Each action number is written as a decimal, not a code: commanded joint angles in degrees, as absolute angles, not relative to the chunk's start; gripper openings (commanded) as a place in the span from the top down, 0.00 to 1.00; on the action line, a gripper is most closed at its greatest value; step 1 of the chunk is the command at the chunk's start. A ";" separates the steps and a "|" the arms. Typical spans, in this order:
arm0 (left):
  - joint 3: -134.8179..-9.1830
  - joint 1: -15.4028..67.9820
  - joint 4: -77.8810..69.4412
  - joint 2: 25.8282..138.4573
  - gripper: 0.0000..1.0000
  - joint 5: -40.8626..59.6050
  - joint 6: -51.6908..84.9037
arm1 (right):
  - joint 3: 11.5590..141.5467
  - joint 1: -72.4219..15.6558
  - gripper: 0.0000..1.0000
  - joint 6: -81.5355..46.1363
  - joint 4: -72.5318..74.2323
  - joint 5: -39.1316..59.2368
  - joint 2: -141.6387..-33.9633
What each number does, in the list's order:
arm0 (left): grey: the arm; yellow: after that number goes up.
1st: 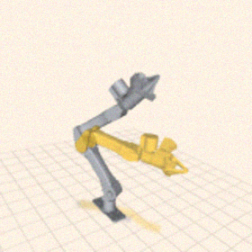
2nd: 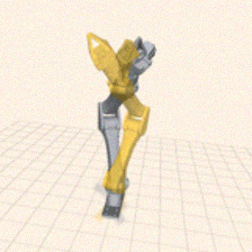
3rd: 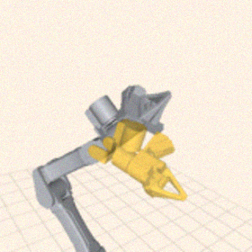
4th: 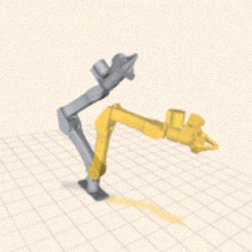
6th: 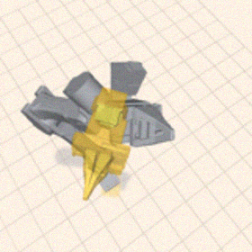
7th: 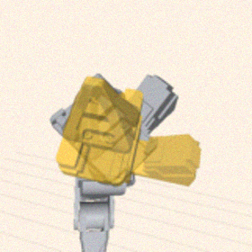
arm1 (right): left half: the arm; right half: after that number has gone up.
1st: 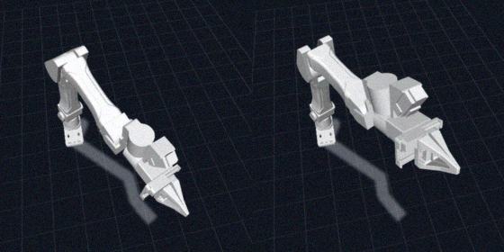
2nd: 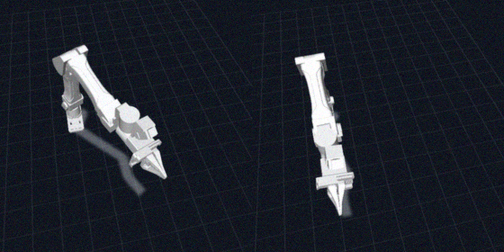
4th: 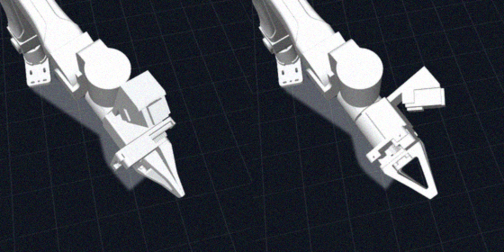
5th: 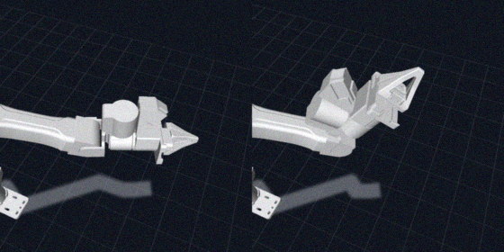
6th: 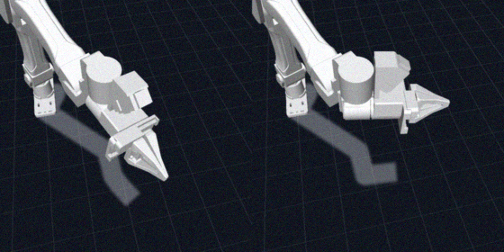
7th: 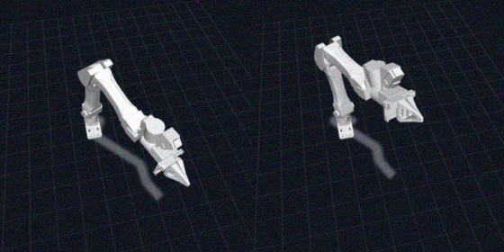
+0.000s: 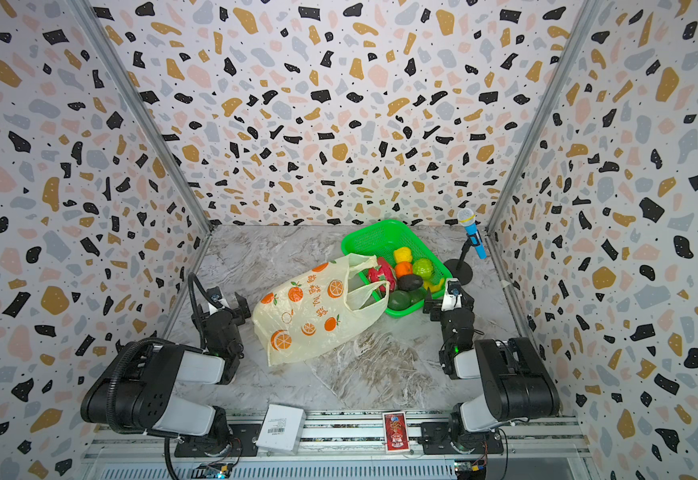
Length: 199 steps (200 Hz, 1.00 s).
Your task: Place the fruits into the plastic bag
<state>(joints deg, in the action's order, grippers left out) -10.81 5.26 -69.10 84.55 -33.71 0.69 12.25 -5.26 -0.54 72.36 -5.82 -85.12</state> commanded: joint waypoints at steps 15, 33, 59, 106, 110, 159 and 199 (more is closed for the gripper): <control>-11.26 4.88 -72.07 84.36 0.00 -34.30 1.06 | 12.02 -5.62 0.01 0.52 70.05 -6.24 -84.86; -11.32 4.92 -72.07 84.33 0.01 -34.28 1.06 | 12.09 -5.64 0.01 0.39 69.85 -6.28 -84.68; -11.25 4.92 -72.11 84.27 0.01 -34.28 1.06 | 12.08 -5.71 0.01 0.27 69.76 -6.35 -84.68; -11.95 4.27 -70.81 84.32 0.01 -32.91 1.48 | 12.04 -3.43 0.01 -0.85 69.41 -2.62 -84.37; -12.00 4.10 -70.41 84.11 0.00 -32.52 1.54 | 12.16 -3.63 0.01 -0.71 69.44 -2.98 -84.63; -29.25 4.01 -38.74 75.70 0.01 -38.10 3.57 | 21.47 -5.93 0.14 -2.46 44.57 -12.63 -71.91; -39.66 6.19 -17.27 68.62 0.01 -40.94 19.99 | 30.54 -11.72 0.23 -20.35 22.17 -28.51 -60.88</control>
<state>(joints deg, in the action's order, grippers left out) -32.93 4.36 -37.80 71.37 -39.75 8.45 24.49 -8.54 -8.01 42.15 -18.11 -65.95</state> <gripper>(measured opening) 0.995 0.776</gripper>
